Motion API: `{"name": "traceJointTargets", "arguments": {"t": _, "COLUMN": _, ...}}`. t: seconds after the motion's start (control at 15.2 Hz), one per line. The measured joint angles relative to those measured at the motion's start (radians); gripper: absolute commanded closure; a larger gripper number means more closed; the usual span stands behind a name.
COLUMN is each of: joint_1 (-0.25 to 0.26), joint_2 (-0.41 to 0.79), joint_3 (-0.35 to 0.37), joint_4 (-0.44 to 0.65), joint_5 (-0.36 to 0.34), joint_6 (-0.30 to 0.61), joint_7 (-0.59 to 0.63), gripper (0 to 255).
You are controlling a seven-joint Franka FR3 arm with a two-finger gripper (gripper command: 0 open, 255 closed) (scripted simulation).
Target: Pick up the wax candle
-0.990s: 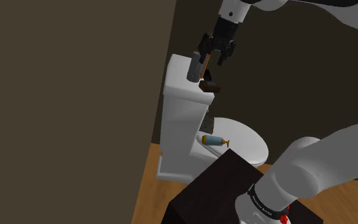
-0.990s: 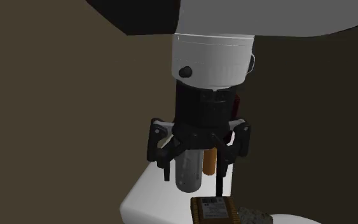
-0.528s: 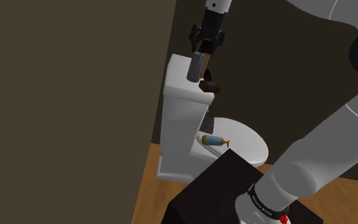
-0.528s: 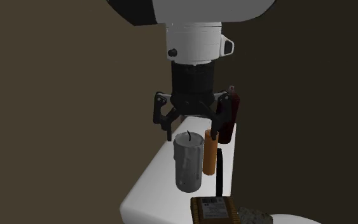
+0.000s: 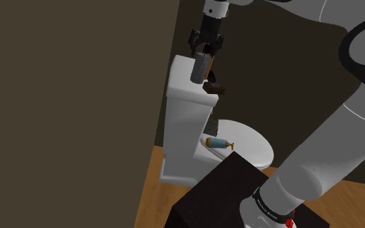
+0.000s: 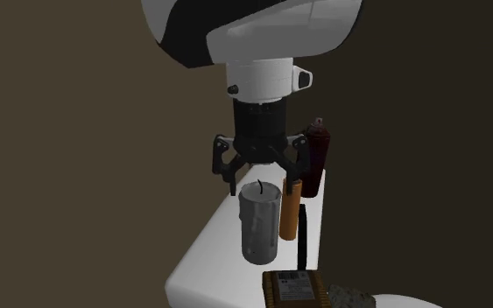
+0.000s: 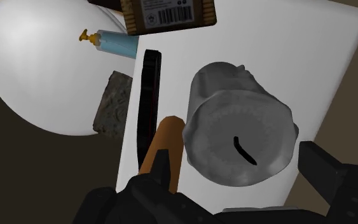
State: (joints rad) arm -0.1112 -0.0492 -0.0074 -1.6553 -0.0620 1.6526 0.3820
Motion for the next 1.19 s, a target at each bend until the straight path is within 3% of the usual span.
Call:
{"name": "traceJointTargets", "arguments": {"t": 0.13, "joint_1": 0.0, "joint_2": -0.007, "joint_3": -0.001, "joint_4": -0.036, "joint_5": 0.0, "joint_6": 0.028, "joint_7": 0.001, "gripper": 0}}
{"name": "traceJointTargets", "arguments": {"t": 0.2, "joint_1": 0.0, "joint_2": -0.006, "joint_3": 0.0, "joint_4": -0.04, "joint_5": 0.0, "joint_6": 0.031, "joint_7": 0.002, "gripper": 255}}
{"name": "traceJointTargets", "arguments": {"t": 0.86, "joint_1": 0.001, "joint_2": -0.007, "joint_3": 0.001, "joint_4": -0.043, "joint_5": 0.0, "joint_6": 0.037, "joint_7": 0.003, "gripper": 255}}
{"name": "traceJointTargets", "arguments": {"t": 1.19, "joint_1": 0.001, "joint_2": 0.002, "joint_3": 0.001, "joint_4": 0.017, "joint_5": 0.0, "joint_6": -0.018, "joint_7": 0.001, "gripper": 255}}
